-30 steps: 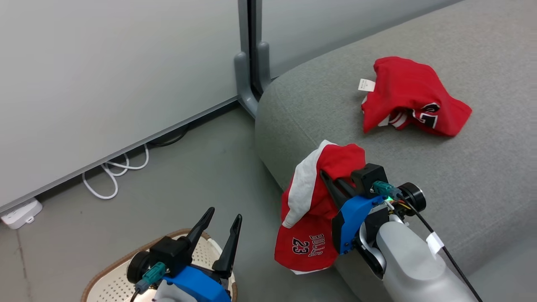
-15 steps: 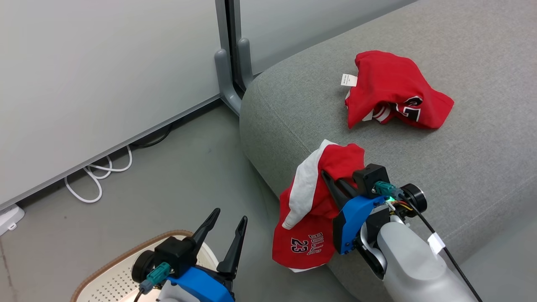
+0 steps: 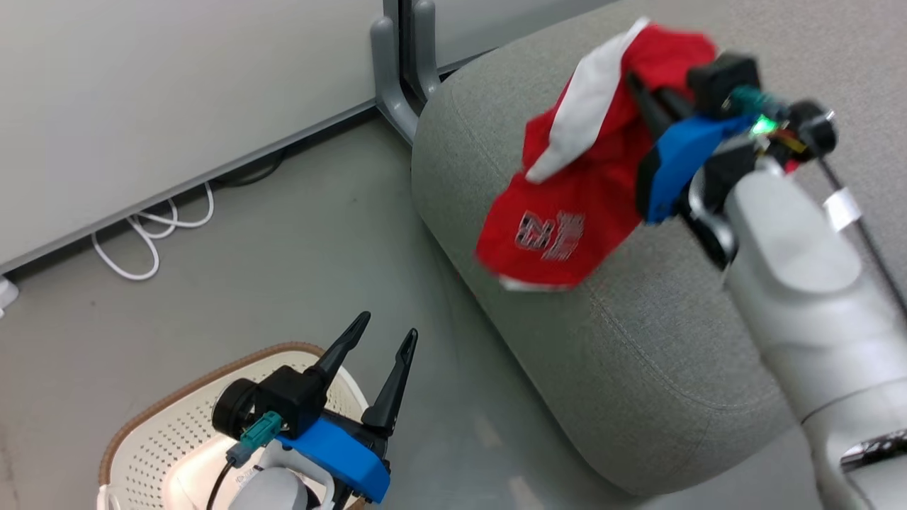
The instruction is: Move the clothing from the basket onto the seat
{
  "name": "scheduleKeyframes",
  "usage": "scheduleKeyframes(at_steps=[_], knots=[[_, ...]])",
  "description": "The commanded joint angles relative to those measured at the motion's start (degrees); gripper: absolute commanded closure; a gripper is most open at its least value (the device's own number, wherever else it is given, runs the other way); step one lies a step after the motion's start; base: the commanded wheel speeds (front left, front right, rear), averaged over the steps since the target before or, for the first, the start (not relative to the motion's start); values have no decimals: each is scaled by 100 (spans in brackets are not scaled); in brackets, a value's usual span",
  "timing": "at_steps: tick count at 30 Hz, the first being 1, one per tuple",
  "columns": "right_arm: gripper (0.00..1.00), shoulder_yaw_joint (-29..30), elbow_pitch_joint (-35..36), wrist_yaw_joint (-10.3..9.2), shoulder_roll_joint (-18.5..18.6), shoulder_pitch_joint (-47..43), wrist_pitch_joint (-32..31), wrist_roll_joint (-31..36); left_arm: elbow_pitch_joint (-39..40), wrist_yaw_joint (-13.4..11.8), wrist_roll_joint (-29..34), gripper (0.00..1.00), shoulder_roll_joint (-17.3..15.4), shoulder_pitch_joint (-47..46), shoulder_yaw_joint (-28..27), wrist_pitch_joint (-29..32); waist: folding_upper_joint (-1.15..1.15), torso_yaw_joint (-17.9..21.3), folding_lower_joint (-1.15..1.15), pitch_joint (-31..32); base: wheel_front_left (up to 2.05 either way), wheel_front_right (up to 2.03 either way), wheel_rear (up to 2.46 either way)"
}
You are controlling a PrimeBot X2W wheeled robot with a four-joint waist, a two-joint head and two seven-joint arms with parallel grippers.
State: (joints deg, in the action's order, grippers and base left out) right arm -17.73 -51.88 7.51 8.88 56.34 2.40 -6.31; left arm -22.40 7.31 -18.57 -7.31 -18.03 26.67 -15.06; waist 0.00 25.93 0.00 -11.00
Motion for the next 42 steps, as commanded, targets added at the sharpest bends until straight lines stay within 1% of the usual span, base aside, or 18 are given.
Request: scheduleKeyframes(at_steps=[1,5,6,7,10,13,16,19,20,25,27,31,37,38,39,40,42], knots=[[100,91,30,-5,141,349,-70,56,47,23,17,0,-96,-133,45,-17,0,-117,0,-299,0,0,0],[100,396,77,-5,790,1185,-241,258,185,23,29,0,-152,-418,233,-17,0,-357,0,-739,0,0,0],[100,396,77,-5,790,1185,-241,258,185,23,29,0,-152,-418,233,-17,0,-357,0,-739,0,0,0],[100,479,116,-5,1205,1530,-300,392,252,23,36,0,-202,-570,338,-17,0,-501,0,-986,0,0,0],[100,772,183,-6,1809,1895,-280,514,406,24,57,0,-294,-815,456,-17,0,-678,0,-1392,0,0,0],[100,1188,217,-5,2218,1934,-146,487,571,24,96,0,-370,-1064,559,-17,0,-858,0,-1800,0,0,0],[100,1670,92,-5,2470,1595,1,420,706,24,131,0,-435,-1317,670,-17,0,-1038,0,-2140,0,0,0],[100,2114,-99,-5,2443,1241,169,424,767,24,161,0,-495,-1507,796,-17,0,-1139,0,-2333,0,0,0],[100,2114,-99,-5,2443,1241,169,424,767,24,161,0,-495,-1507,796,-17,0,-1139,0,-2333,0,0,0],[100,2661,-501,-5,2266,617,376,554,780,24,145,0,-509,-1754,945,-17,0,-1283,0,-2501,0,0,0],[100,2820,-600,-5,2213,533,462,600,776,24,135,0,-523,-1803,944,-17,0,-1291,0,-2534,0,0,0],[100,2999,-727,-5,2103,437,580,787,747,24,129,0,-559,-1797,929,-17,0,-1274,0,-2491,0,0,0],[100,3080,-757,-5,1973,479,618,1090,721,24,109,0,-546,-1639,862,-17,0,-1248,0,-2266,0,0,0],[57,3110,-727,-5,1981,472,671,1127,712,24,109,0,-522,-1613,850,-17,0,-1255,0,-2217,0,0,0],[5,3140,-718,-5,1958,449,709,1147,716,24,72,0,-479,-1584,827,-17,0,-1265,0,-2156,0,0,0],[0,3163,-739,-5,1923,407,721,1161,710,24,36,0,-444,-1560,815,-17,0,-1280,0,-2084,0,0,0],[0,3149,-753,-5,1873,321,766,1180,692,24,-18,0,-390,-1520,779,-17,0,-1314,0,-1918,0,0,0]])
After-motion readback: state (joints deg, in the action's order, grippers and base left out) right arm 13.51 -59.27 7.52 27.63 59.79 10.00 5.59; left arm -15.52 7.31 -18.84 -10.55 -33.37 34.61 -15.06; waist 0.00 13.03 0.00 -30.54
